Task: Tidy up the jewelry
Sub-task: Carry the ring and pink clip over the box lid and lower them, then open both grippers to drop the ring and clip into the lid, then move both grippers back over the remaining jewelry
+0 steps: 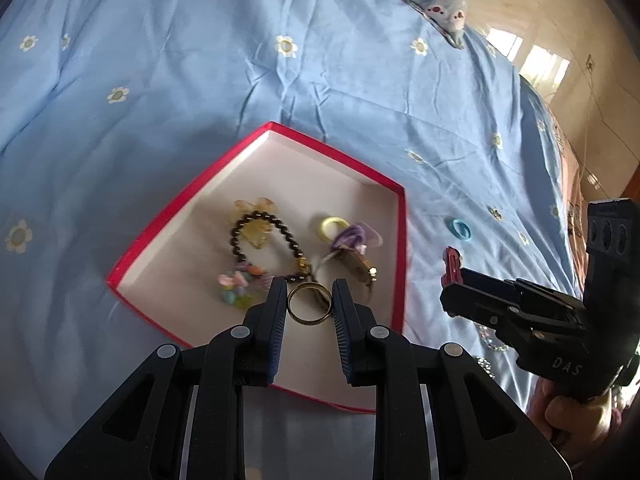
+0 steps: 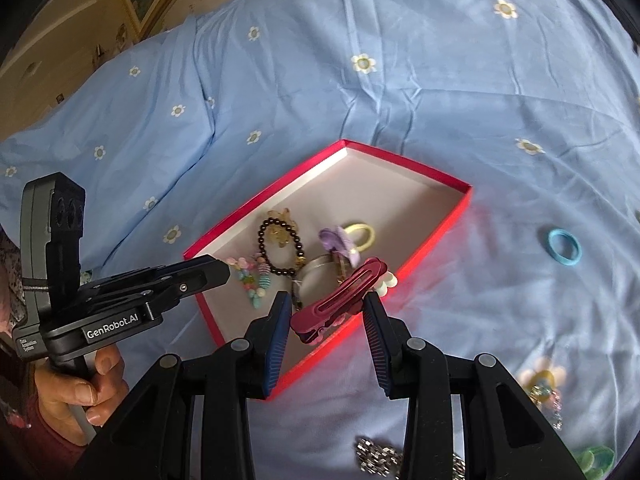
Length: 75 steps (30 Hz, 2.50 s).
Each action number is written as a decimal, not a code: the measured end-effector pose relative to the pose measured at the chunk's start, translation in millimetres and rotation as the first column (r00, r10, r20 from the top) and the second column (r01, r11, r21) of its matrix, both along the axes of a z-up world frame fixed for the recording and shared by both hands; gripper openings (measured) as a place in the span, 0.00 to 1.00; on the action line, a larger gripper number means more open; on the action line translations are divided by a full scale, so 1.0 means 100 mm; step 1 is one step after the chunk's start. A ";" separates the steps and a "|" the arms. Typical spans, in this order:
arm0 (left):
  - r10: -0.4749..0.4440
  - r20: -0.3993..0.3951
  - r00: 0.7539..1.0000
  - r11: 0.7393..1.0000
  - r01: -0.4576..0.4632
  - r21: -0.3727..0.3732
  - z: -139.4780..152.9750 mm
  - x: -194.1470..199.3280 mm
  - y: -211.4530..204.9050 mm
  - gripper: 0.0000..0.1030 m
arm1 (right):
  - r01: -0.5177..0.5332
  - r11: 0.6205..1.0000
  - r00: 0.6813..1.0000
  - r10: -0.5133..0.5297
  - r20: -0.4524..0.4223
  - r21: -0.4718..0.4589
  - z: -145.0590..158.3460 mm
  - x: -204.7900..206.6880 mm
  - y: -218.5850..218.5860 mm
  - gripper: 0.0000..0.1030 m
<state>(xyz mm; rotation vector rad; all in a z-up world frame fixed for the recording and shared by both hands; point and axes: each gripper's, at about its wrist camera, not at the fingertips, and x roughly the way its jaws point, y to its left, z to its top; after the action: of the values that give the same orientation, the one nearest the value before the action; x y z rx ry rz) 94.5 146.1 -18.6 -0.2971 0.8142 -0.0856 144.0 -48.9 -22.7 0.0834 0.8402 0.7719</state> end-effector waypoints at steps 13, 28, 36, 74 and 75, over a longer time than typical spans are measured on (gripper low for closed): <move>0.042 -0.031 0.999 0.999 -0.042 0.022 -0.17 0.12 0.29 0.21 | -0.100 0.994 0.995 0.099 -0.025 -0.037 -0.14 0.01 0.51 0.36; 0.048 -0.089 0.995 0.997 -0.042 0.063 -0.42 0.32 0.41 0.21 | -0.160 0.979 0.987 0.154 -0.053 -0.125 -0.45 0.14 0.84 0.36; 0.041 -0.105 0.994 0.997 -0.034 0.069 -0.48 0.36 0.40 0.21 | -0.178 0.973 0.984 0.171 -0.059 -0.146 -0.51 0.15 0.89 0.36; 0.070 -0.038 0.997 0.998 -0.070 -0.002 -0.12 0.09 0.31 0.52 | -0.052 0.997 0.999 0.052 -0.003 -0.053 -0.18 -0.09 0.17 0.48; 0.067 -0.036 0.997 0.998 -0.067 -0.008 -0.11 0.06 0.28 0.54 | -0.034 0.998 0.999 0.034 -0.004 -0.045 -0.17 -0.11 0.08 0.48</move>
<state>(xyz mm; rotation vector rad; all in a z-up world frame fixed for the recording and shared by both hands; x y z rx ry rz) 100.3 174.1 -29.4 -0.3346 0.8391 -0.0213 132.9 -41.0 -39.9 0.0300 0.8634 0.7845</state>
